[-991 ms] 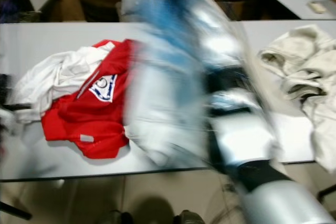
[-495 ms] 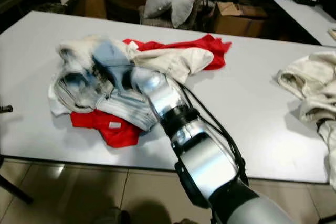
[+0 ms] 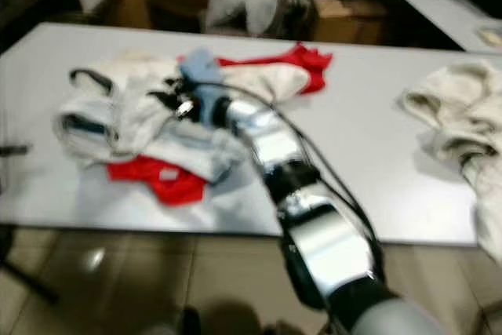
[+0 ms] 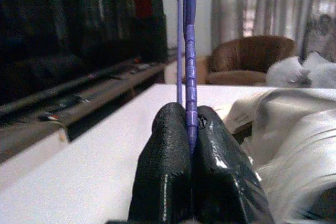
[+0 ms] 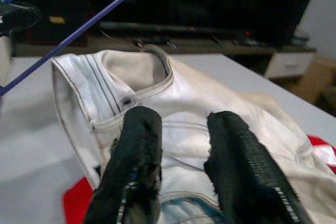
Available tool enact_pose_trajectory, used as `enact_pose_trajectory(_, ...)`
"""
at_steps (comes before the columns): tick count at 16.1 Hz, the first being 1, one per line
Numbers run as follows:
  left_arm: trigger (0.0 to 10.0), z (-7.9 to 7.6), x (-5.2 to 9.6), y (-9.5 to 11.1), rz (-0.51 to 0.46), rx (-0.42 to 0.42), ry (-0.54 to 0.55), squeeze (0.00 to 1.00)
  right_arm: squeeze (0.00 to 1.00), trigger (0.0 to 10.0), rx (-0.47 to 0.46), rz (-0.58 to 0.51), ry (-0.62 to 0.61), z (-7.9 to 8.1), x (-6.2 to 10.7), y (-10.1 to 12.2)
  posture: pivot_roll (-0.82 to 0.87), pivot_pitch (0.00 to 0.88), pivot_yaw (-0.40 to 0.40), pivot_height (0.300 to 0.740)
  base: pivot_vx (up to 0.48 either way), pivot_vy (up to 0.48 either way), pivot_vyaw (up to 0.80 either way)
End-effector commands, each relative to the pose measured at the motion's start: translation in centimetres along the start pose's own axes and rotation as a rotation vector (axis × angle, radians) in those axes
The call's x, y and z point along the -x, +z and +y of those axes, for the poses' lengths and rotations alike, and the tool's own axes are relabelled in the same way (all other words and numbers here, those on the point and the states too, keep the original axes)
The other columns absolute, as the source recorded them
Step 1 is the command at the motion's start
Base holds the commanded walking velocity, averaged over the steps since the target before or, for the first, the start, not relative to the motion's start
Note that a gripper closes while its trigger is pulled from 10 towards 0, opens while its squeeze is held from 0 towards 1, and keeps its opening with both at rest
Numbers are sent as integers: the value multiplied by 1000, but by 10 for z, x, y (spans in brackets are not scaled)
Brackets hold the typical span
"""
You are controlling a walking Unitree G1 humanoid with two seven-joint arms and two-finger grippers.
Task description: Hang hanger
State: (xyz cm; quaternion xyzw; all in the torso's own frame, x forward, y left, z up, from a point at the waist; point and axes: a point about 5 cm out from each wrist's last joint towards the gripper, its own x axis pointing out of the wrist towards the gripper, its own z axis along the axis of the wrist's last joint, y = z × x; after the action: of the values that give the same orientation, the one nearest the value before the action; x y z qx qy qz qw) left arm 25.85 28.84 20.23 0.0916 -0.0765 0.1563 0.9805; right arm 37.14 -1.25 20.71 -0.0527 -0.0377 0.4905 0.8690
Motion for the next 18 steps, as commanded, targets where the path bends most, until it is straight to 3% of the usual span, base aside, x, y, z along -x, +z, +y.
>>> enact_pose_trajectory(1,10000,0,-1,1,4,8,-16,0,1000,10000,-20,-57,9,-4,5,9,-43,46,44,740,0,0,0)
enact_pose_trajectory(2,10000,-2,-2,2,0,18,-32,0,1000,10000,-22,-94,14,-8,10,15,-43,43,44,740,0,0,0)
enact_pose_trajectory(3,10000,-9,-2,5,-10,42,-76,0,0,10000,-23,-199,-38,-19,20,31,-40,41,40,740,0,0,0)
enact_pose_trajectory(4,10000,-16,-2,9,-23,63,-120,0,0,10000,-26,-292,-115,-30,33,44,-41,40,40,740,0,0,0)
enact_pose_trajectory(5,10000,-27,-2,12,-33,94,-180,0,0,10000,-49,-299,-210,-39,46,45,-44,39,37,740,0,0,0)
enact_pose_trajectory(6,10000,-50,1,17,-42,124,-319,0,0,10000,-69,-303,-286,-42,68,39,-49,39,37,740,0,0,0)
enact_pose_trajectory(8,10000,-69,6,21,-50,148,-433,0,0,10000,-20,-277,-348,-41,87,30,-56,40,40,740,0,0,0)
enact_pose_trajectory(9,10000,-83,10,24,-58,172,-560,0,0,10000,5,-292,-377,-40,101,32,-61,40,46,740,0,0,0)
enact_pose_trajectory(10,10000,-104,21,23,-13,188,-801,0,0,10000,36,-354,-331,-37,118,46,-70,40,57,740,0,0,0)
enact_pose_trajectory(11,10000,-111,28,20,13,139,-919,0,0,10000,104,-358,-228,-30,125,57,-75,40,66,740,0,0,0)
enact_pose_trajectory(12,10000,-115,32,18,41,95,-1013,0,682,10000,174,-302,-102,-21,138,66,-79,38,71,740,0,0,0)
enact_pose_trajectory(13,10000,-116,31,19,46,73,-1051,0,1000,10000,220,-235,-22,-16,151,70,-82,37,70,740,0,0,0)
enact_pose_trajectory(15,10000,-114,25,28,56,37,-1148,0,1000,10000,263,-104,96,-12,182,82,-90,31,69,740,0,0,0)
enact_pose_trajectory(18,10000,-110,21,34,57,-68,-1256,0,1000,10000,341,-28,104,-15,195,92,-116,25,88,740,0,0,0)
